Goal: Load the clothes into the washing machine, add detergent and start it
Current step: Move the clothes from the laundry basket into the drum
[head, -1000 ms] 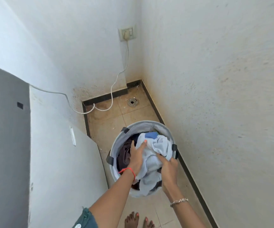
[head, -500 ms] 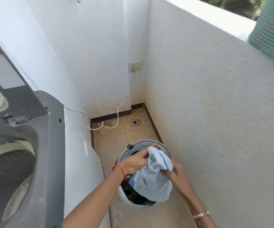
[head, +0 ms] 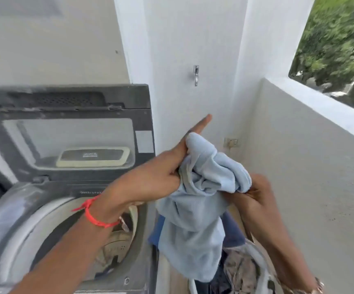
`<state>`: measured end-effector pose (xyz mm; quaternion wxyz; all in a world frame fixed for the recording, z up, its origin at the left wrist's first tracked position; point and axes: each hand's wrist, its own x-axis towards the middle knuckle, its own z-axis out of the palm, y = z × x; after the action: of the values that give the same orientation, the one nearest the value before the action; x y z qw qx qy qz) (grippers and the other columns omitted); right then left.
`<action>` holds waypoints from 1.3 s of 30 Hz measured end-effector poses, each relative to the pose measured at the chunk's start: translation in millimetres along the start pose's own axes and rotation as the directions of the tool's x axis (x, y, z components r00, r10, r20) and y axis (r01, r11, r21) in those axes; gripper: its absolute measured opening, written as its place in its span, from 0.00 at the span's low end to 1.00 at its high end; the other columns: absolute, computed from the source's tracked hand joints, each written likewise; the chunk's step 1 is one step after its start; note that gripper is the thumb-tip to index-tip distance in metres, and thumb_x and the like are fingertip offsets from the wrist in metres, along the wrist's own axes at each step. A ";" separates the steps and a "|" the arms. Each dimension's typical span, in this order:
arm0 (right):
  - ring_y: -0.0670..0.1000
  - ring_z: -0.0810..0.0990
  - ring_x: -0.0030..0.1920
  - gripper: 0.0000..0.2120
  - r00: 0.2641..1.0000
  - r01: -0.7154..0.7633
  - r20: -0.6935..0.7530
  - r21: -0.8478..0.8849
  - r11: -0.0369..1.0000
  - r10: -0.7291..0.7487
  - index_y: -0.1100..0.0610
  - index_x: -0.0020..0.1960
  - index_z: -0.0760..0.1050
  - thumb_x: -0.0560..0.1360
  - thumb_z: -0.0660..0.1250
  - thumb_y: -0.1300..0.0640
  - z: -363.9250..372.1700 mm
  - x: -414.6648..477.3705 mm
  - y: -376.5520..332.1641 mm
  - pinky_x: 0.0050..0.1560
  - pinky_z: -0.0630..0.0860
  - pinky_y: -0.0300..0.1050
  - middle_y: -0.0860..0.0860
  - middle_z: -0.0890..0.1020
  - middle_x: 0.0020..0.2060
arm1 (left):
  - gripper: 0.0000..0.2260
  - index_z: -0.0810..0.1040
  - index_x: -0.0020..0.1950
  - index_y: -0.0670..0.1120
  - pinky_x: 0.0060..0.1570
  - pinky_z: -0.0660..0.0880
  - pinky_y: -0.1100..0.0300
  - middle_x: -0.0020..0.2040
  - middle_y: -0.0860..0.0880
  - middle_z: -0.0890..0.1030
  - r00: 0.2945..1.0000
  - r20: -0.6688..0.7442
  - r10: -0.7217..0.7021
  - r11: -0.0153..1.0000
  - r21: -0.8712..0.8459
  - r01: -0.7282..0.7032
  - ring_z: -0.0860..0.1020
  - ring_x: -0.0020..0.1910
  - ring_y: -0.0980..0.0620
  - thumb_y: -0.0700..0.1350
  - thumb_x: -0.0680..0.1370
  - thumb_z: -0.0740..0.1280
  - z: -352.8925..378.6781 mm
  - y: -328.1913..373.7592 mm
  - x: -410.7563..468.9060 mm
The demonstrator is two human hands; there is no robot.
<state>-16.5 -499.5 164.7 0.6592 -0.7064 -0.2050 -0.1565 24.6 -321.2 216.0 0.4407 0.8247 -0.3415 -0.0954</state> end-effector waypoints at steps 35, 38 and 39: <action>0.57 0.67 0.69 0.31 0.773 -0.096 0.365 -0.740 0.665 0.518 0.59 0.75 0.56 0.73 0.59 0.67 275.4 20.6 201.7 0.61 0.70 0.51 0.55 0.63 0.73 | 0.39 0.37 0.76 0.47 0.74 0.50 0.46 0.78 0.49 0.43 0.878 -0.254 -0.407 0.626 0.622 0.470 0.44 0.77 0.47 0.35 0.75 0.60 -10.0 -282.8 -126.1; 0.54 0.68 0.69 0.29 0.918 -0.214 0.127 -0.638 0.740 0.376 0.58 0.73 0.61 0.73 0.60 0.68 212.8 17.0 180.6 0.63 0.69 0.47 0.54 0.67 0.71 | 0.37 0.43 0.77 0.47 0.75 0.47 0.51 0.78 0.50 0.46 0.945 -0.231 -0.230 0.751 0.575 0.323 0.44 0.77 0.49 0.31 0.73 0.57 8.6 -240.0 -72.5; 0.52 0.67 0.70 0.30 0.945 -0.235 0.033 -0.621 0.747 0.325 0.57 0.73 0.60 0.73 0.61 0.68 188.1 11.7 176.9 0.66 0.67 0.45 0.54 0.67 0.71 | 0.37 0.45 0.77 0.47 0.75 0.46 0.51 0.78 0.50 0.47 0.962 -0.216 -0.167 0.775 0.574 0.264 0.44 0.77 0.49 0.30 0.72 0.57 18.7 -224.6 -53.1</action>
<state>72.1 -319.6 1.7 0.3961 -0.9125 -0.0805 -0.0634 83.8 -214.2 19.4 0.1690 0.9597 -0.2224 0.0304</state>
